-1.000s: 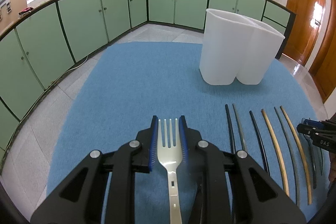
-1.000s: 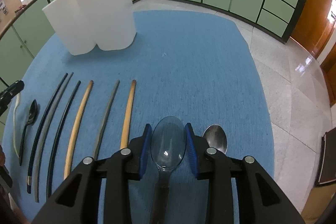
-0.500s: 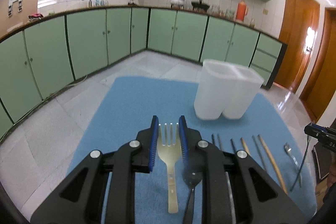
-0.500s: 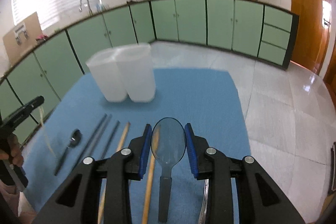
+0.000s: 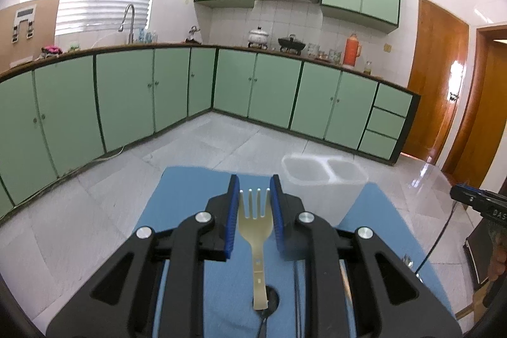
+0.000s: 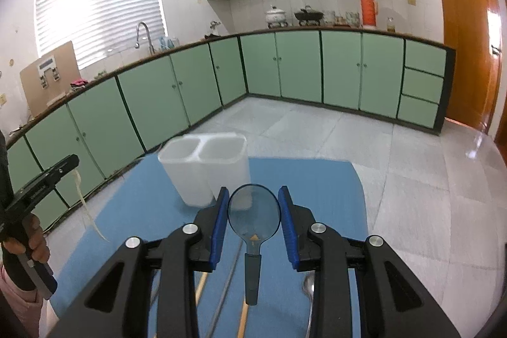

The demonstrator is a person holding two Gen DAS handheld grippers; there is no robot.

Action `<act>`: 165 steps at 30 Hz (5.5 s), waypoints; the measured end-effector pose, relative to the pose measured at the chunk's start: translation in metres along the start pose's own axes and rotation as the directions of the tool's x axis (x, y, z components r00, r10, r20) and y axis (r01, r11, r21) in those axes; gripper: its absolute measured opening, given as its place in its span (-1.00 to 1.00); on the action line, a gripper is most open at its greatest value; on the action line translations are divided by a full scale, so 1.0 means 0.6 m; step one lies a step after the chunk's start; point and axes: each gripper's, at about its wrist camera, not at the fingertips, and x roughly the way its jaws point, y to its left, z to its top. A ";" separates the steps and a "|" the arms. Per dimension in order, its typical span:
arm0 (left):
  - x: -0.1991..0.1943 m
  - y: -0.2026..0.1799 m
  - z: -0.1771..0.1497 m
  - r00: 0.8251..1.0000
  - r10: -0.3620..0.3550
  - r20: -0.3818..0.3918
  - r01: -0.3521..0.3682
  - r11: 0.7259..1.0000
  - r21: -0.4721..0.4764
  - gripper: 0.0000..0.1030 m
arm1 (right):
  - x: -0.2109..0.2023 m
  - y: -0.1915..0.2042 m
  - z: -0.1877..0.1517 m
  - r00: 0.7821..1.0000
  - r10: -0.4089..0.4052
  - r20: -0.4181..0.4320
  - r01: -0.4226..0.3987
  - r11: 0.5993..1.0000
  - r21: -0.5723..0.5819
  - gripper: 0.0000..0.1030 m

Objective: Organize utensils
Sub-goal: 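Carry the fork and clear spoon over the white caddy with both tools, then open both grippers to drop fork and clear spoon into the caddy, then grasp the black plastic spoon with the left gripper while the right grasps the metal spoon, then lift both spoons and carry them over the white caddy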

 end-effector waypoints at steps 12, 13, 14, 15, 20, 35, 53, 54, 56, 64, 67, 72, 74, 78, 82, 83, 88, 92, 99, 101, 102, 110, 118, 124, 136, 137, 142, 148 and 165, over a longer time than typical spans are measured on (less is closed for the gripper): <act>0.084 -0.090 0.134 0.988 -0.085 0.132 0.082 0.996 0.026 -0.64 | 0.062 0.023 0.152 0.990 0.048 0.135 -0.049 0.999 0.004 -0.39; 0.092 -0.097 0.139 0.986 -0.092 0.137 0.090 0.996 0.023 -0.64 | 0.069 0.025 0.159 0.989 0.047 0.143 -0.048 0.999 0.005 -0.39; 0.104 -0.105 0.147 0.984 -0.103 0.142 0.102 0.995 0.018 -0.64 | 0.081 0.029 0.172 0.987 0.048 0.152 -0.050 0.999 0.004 -0.39; 0.118 -0.113 0.153 0.983 -0.113 0.144 0.112 0.994 0.015 -0.64 | 0.092 0.032 0.181 0.986 0.053 0.157 -0.055 0.998 0.005 -0.39; 0.182 -0.140 0.161 0.983 -0.121 0.137 0.120 0.993 0.016 -0.64 | 0.153 0.045 0.202 0.984 0.039 0.172 -0.042 0.999 0.015 -0.39; 0.308 -0.128 0.075 0.998 -0.061 0.011 0.061 0.997 0.057 -0.64 | 0.282 0.053 0.133 0.998 0.040 0.051 -0.041 0.999 0.019 -0.39; 0.313 -0.098 0.024 0.996 -0.051 -0.069 0.056 0.996 0.067 -0.34 | 0.281 0.022 0.084 0.996 0.093 -0.004 -0.092 0.993 0.072 -0.18; 0.307 -0.094 0.023 0.997 -0.052 -0.063 0.056 0.997 0.061 -0.24 | 0.276 0.020 0.083 0.996 0.094 0.000 -0.094 0.993 0.076 -0.17; 0.297 -0.091 0.023 0.997 -0.051 -0.057 0.054 0.997 0.055 -0.17 | 0.264 0.017 0.080 0.996 0.094 0.007 -0.094 0.992 0.083 -0.14; 0.216 -0.057 0.003 0.999 -0.029 -0.024 0.029 1.000 0.010 0.66 | 0.198 -0.005 0.042 0.999 0.045 0.026 -0.047 0.994 0.094 0.36; 0.184 -0.046 -0.012 0.999 -0.011 -0.030 0.011 1.000 0.008 0.73 | 0.170 -0.011 0.020 0.999 0.016 0.030 -0.019 0.995 0.100 0.56; 0.140 -0.029 -0.047 0.997 0.003 -0.077 -0.002 1.000 0.004 0.81 | 0.123 -0.018 -0.021 1.000 -0.016 0.023 0.014 0.994 0.104 0.78; 0.127 -0.026 -0.061 0.995 0.012 -0.102 -0.012 1.000 0.005 0.82 | 0.107 -0.020 -0.036 0.999 -0.029 0.019 0.027 0.994 0.109 0.85; 0.109 -0.024 -0.095 0.986 0.026 -0.164 -0.024 1.000 0.014 0.83 | 0.082 -0.021 -0.069 0.998 -0.057 0.002 0.056 0.992 0.114 0.88; 0.103 -0.020 -0.136 0.972 0.045 -0.231 -0.038 0.999 0.033 0.83 | 0.070 -0.021 -0.104 0.996 -0.076 -0.046 0.081 0.991 0.110 0.88; 0.106 -0.018 -0.148 0.966 0.050 -0.254 -0.042 0.998 0.037 0.83 | 0.069 -0.023 -0.112 0.995 -0.078 -0.058 0.084 0.990 0.112 0.88; 0.128 -0.004 -0.192 0.940 0.087 -0.330 -0.069 0.995 0.065 0.83 | 0.065 -0.036 -0.155 0.989 -0.090 -0.114 0.102 0.989 0.105 0.88; 0.149 0.006 -0.203 0.925 0.097 -0.368 -0.073 0.994 0.077 0.83 | 0.063 -0.055 -0.180 0.984 -0.101 -0.144 0.118 0.986 0.118 0.88; 0.179 0.012 -0.214 0.897 0.087 -0.434 -0.068 0.996 0.060 0.56 | 0.070 -0.073 -0.190 0.980 -0.107 -0.165 0.130 0.982 0.135 0.88; 0.185 0.012 -0.217 0.888 0.081 -0.452 -0.060 0.996 0.061 0.49 | 0.073 -0.073 -0.192 0.980 -0.107 -0.170 0.130 0.983 0.130 0.88; 0.186 0.011 -0.219 0.885 0.079 -0.459 -0.057 0.997 0.061 0.48 | 0.075 -0.073 -0.192 0.979 -0.107 -0.172 0.130 0.983 0.130 0.88; 0.191 0.005 -0.222 0.881 0.062 -0.469 -0.039 0.998 0.059 0.08 | 0.084 -0.075 -0.190 0.976 -0.113 -0.186 0.138 0.982 0.127 0.88; 0.183 -0.002 -0.221 0.884 0.031 -0.467 -0.009 0.999 0.048 -0.37 | 0.094 -0.087 -0.195 0.968 -0.118 -0.223 0.150 0.980 0.133 0.80; 0.165 -0.001 -0.202 0.905 0.053 -0.422 -0.041 0.998 0.037 -0.37 | 0.109 -0.109 -0.195 0.959 -0.119 -0.257 0.162 0.975 0.151 0.54; 0.162 -0.006 -0.189 0.916 0.054 -0.398 -0.044 0.998 0.036 -0.37 | 0.173 -0.126 -0.201 0.922 -0.143 -0.360 0.188 0.978 0.094 0.13; 0.162 -0.008 -0.189 0.916 0.054 -0.398 -0.043 0.998 0.036 -0.37 | 0.174 -0.128 -0.202 0.920 -0.143 -0.364 0.190 0.977 0.095 0.10; 0.162 -0.008 -0.192 0.916 0.054 -0.397 -0.042 0.998 0.038 -0.37 | 0.179 -0.133 -0.202 0.917 -0.135 -0.375 0.183 0.979 0.093 0.07; 0.160 -0.011 -0.195 0.917 0.055 -0.395 -0.041 0.998 0.044 -0.37 | 0.182 -0.141 -0.200 0.914 -0.125 -0.386 0.173 0.980 0.093 -0.21; 0.101 -0.016 -0.166 0.954 0.054 -0.293 -0.050 0.999 0.021 -0.37 | 0.089 -0.118 -0.173 0.972 -0.077 -0.224 0.109 0.985 0.134 -0.46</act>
